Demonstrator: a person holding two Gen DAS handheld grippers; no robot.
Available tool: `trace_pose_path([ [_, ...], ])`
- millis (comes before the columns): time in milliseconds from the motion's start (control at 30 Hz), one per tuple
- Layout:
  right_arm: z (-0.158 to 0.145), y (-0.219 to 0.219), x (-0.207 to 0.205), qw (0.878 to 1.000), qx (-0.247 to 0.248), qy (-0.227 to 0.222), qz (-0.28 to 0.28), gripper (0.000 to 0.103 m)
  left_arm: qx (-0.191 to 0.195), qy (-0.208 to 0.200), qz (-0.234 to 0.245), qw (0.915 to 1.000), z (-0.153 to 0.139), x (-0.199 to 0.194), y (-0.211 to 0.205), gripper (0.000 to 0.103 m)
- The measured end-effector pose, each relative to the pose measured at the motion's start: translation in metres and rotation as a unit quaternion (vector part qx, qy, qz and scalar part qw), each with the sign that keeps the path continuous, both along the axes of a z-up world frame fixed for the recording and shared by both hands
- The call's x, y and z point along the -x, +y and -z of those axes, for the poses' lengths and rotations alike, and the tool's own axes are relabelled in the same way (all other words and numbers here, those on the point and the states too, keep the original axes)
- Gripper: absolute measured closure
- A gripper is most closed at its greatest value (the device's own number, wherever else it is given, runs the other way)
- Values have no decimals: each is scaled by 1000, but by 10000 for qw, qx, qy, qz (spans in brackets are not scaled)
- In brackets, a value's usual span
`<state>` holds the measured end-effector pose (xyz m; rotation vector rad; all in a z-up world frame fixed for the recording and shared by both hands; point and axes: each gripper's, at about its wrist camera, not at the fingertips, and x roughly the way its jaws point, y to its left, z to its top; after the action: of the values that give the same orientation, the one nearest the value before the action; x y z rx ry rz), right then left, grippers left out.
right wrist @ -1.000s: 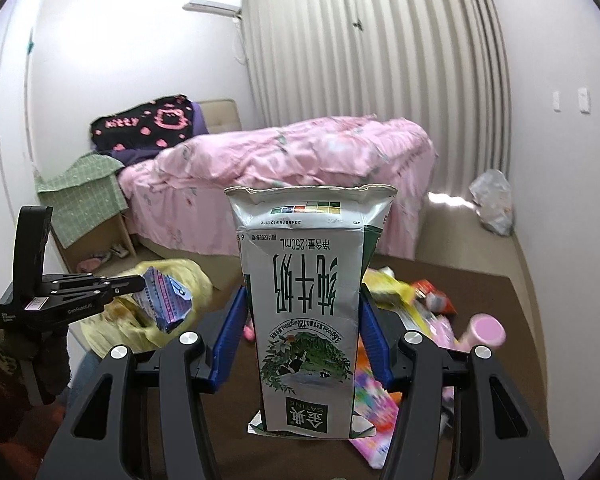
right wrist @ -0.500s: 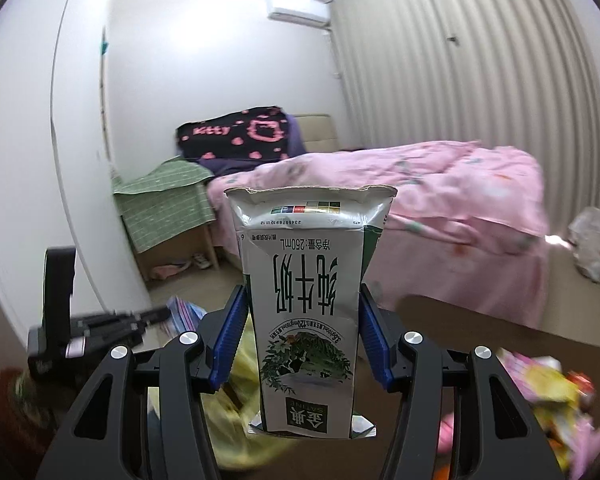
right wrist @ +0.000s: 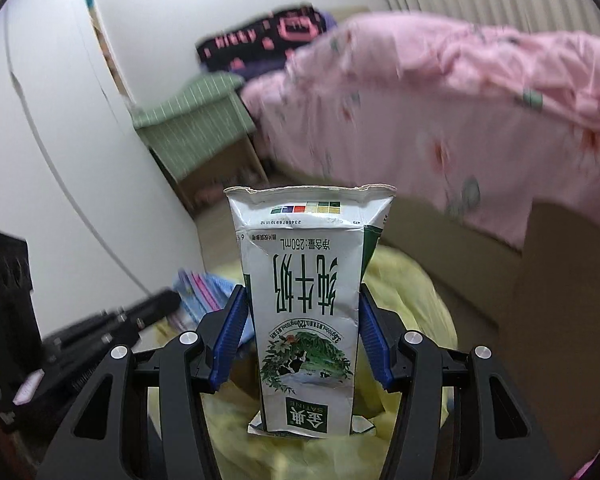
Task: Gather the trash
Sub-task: 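Carry both items over the yellow bag and open both tools to drop them, then move both open tools back over the table toward the wrappers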
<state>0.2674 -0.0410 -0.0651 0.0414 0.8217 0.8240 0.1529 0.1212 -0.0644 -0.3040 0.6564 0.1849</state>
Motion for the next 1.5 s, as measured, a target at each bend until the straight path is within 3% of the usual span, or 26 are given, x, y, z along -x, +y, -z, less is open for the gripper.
trace_pose_path([
  [133, 4, -3, 0, 9997, -13, 220, -45, 52, 177, 212, 170, 9995, 21, -6, -3, 101],
  [267, 7, -3, 3, 9997, 81, 216, -127, 52, 622, 475, 59, 9969, 38, -11, 7, 101],
  [467, 3, -3, -1, 9995, -288, 163, 18, 52, 982, 270, -53, 9948, 25, -5, 17, 101],
  [633, 0, -3, 5, 9984, -558, 57, 24, 52, 785, 175, 66, 9967, 10, -5, 10, 101],
  [733, 3, -14, 6, 9982, -483, 302, 179, 51, 866, 156, 74, 9961, 5, -4, 12, 90],
  [800, 0, -21, 8, 9982, -460, 289, 258, 47, 990, 38, -51, 9951, -1, 1, 18, 71],
  [867, -6, -32, 14, 9983, -453, 202, 289, 47, 1066, -132, -121, 9941, -9, 5, 20, 63],
  [1100, -33, -94, 51, 9972, -77, -274, 686, 47, 793, -417, -14, 9960, -42, 12, 2, 58],
  [1333, -57, -179, 113, 9859, 452, -898, 1338, 47, 664, -441, 865, 9931, -53, 12, -68, 58],
  [1500, -67, -252, 157, 9623, 869, -1308, 2219, 47, 546, -369, 1784, 9817, -49, 8, -135, 58],
])
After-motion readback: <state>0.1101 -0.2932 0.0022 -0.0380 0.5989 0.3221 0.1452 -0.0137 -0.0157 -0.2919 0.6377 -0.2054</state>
